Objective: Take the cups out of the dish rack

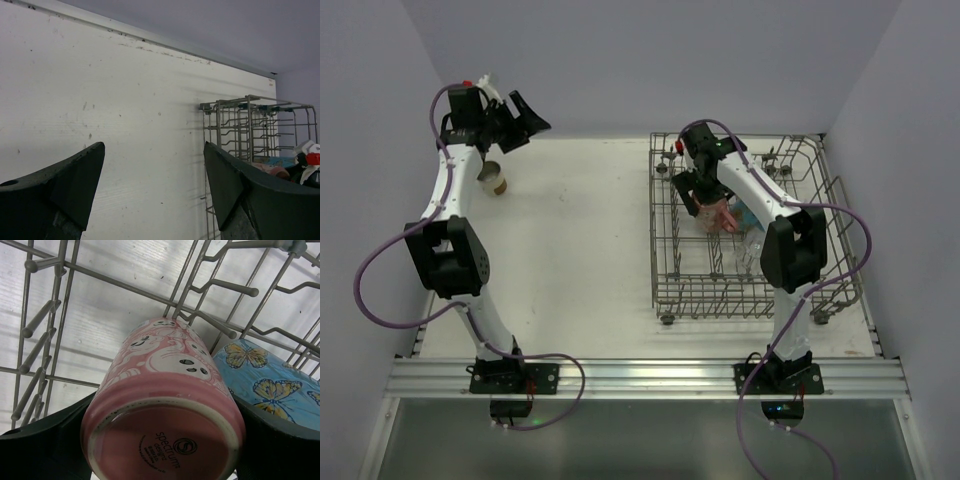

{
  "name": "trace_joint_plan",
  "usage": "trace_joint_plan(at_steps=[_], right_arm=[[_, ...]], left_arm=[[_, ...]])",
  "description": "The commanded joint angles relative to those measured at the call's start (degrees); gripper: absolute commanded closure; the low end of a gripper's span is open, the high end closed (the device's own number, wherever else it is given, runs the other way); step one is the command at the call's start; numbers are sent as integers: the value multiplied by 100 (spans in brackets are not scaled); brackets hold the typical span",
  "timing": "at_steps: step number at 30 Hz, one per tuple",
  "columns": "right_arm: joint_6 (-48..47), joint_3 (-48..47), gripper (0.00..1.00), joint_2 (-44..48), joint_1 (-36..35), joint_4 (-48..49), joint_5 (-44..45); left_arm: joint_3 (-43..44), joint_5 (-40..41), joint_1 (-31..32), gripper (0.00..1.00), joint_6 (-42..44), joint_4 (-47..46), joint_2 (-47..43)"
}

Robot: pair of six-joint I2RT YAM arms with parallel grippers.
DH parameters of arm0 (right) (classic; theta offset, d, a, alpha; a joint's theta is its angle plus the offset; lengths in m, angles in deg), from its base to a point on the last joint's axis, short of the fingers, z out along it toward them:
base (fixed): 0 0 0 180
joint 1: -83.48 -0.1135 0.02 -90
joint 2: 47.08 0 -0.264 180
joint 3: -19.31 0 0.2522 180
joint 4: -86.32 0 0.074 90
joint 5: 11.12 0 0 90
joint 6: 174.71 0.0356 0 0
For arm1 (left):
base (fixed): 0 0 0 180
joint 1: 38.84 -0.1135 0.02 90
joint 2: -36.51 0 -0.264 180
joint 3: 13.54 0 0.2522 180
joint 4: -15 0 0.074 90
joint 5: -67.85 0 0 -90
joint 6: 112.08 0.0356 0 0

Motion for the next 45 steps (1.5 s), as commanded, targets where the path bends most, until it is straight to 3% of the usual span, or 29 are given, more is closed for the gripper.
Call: trace_joint_plan(at_steps=[1, 5, 22, 33, 36, 40, 42, 45], right_arm=[[307, -195, 100, 299, -44, 34, 359], [587, 42, 100, 851, -53, 649, 167], [1836, -739, 100, 1450, 280, 633, -563], [2416, -1618, 100, 1565, 615, 422, -1064], [2670, -1505, 100, 1714, 755, 658, -1432], [3337, -873, 100, 2144, 1053, 1396, -2345], [3810, -407, 100, 2417, 1229, 1982, -2996], [4295, 191, 100, 2732, 1440, 2834, -3770]], left_arm=[[-49, -169, 133, 16, -83, -218, -454], [-67, -186, 335, 19, -118, -218, -577], [-163, -757, 704, 19, -223, -323, -1043], [-1279, -1952, 896, 21, -1171, -2150, -1588], [-1893, -2426, 1029, 21, -1924, -3475, -1764], [-2957, -3024, 1118, 21, -3508, -6729, -1940], [-3308, -3086, 1196, 21, -4131, -7762, -1940], [-3529, -3078, 1424, 21, -4476, -8320, -1949]])
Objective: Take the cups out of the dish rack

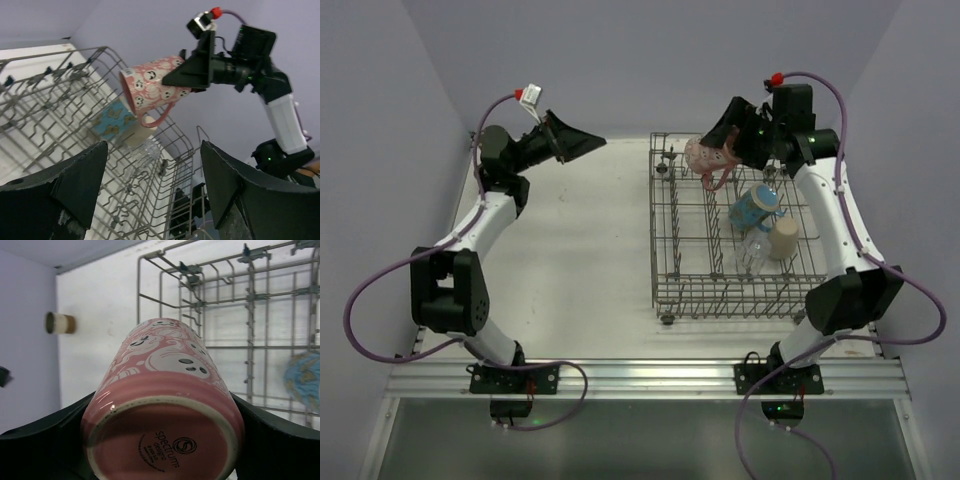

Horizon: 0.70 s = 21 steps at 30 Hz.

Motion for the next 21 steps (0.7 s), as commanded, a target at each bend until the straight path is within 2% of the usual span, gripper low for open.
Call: trace_joint_plan(at_steps=[1, 2, 5, 7, 8, 11, 17, 21], right_arm=[[1194, 514, 100, 659, 212, 1843, -1369], [1371, 674, 100, 738, 239, 2385, -1701], [2101, 1298, 100, 1020, 336, 3178, -2098], [2725, 1867, 100, 1247, 380, 4110, -2406], [2935, 2071, 100, 1319, 397, 4905, -2503], [3630, 2775, 100, 1504, 406, 6278, -2671], [4404, 3329, 100, 1478, 415, 7529, -2829], [5055, 3619, 100, 1407, 415, 8366, -2944]], left_arm=[[-179, -293, 264, 22, -1067, -2268, -227], [-205, -284, 422, 23, -1155, -2393, -218], [-276, -197, 694, 25, -1252, -2745, -183], [-319, -135, 792, 30, -1235, -2763, -130], [-346, -117, 888, 31, -1305, -2824, -104], [-539, 5, 1064, 34, -1673, -3456, 10], [-645, 111, 1205, 34, -1719, -3704, 134], [-592, 199, 1311, 25, -1491, -3442, 169]])
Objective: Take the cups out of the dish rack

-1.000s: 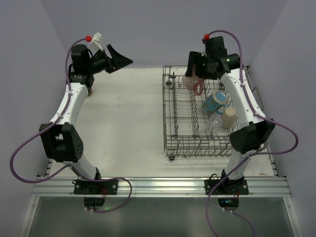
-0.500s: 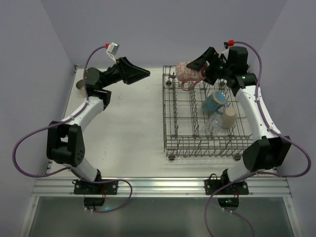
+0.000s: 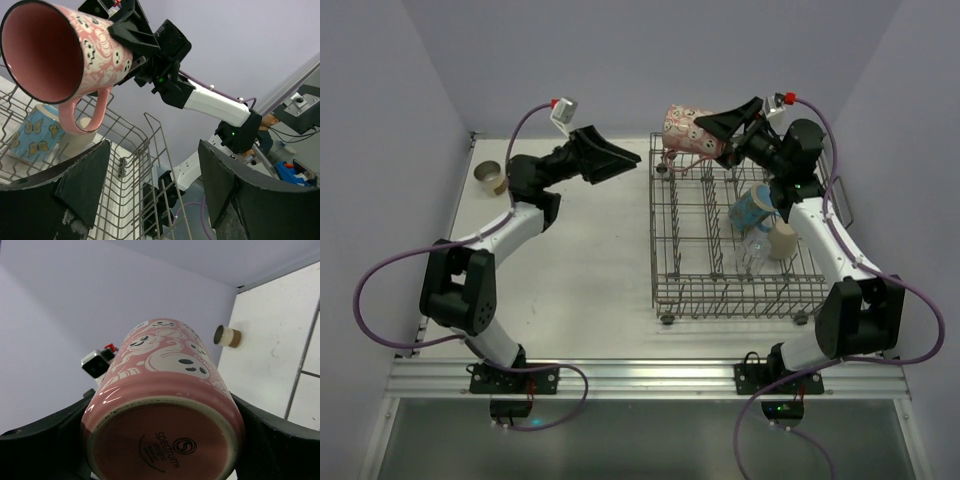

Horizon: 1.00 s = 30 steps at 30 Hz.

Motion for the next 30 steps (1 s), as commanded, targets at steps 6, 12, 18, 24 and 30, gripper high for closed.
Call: trace_joint_plan(at_steps=[6, 12, 18, 24, 30], right_arm=[[1092, 124, 100, 385, 11, 2543, -294], [1312, 185, 100, 306, -16, 2903, -373], [1435, 281, 100, 288, -60, 3132, -426], [1453, 317, 100, 244, -95, 3202, -444], [1418, 185, 100, 112, -183, 3255, -444]], left_arm=[[125, 294, 243, 20, 637, 394, 42], [301, 513, 401, 20, 751, 500, 253], [652, 698, 533, 20, 831, 571, 507], [1083, 795, 699, 21, 787, 588, 754], [1294, 857, 796, 23, 726, 580, 947]])
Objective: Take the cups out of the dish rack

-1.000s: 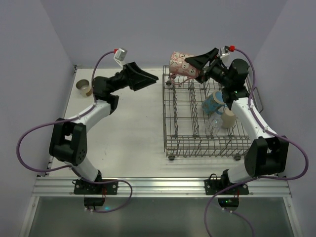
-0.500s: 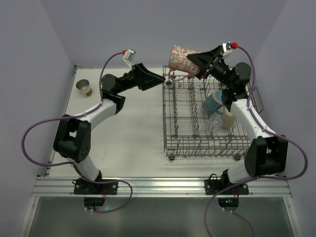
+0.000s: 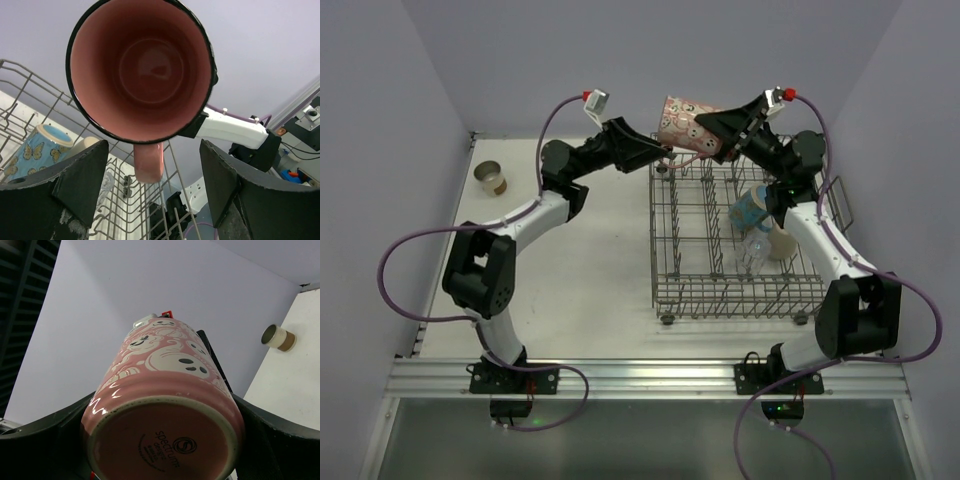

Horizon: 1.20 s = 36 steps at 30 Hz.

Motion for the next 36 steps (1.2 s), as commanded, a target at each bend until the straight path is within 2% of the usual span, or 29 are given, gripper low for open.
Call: trace_joint_plan(at_steps=[1, 11, 32, 36], right_arm=[[32, -279, 100, 110, -80, 757, 81], [14, -244, 100, -75, -124, 924, 169], [-223, -279, 100, 13, -256, 642, 309], [-259, -287, 100, 22, -282, 572, 327]], left_arm=[[289, 109, 75, 24, 44, -83, 115], [473, 162, 119, 32, -45, -83, 203], [552, 302, 277, 47, -159, -74, 291], [614, 276, 277, 57, -176, -13, 291]])
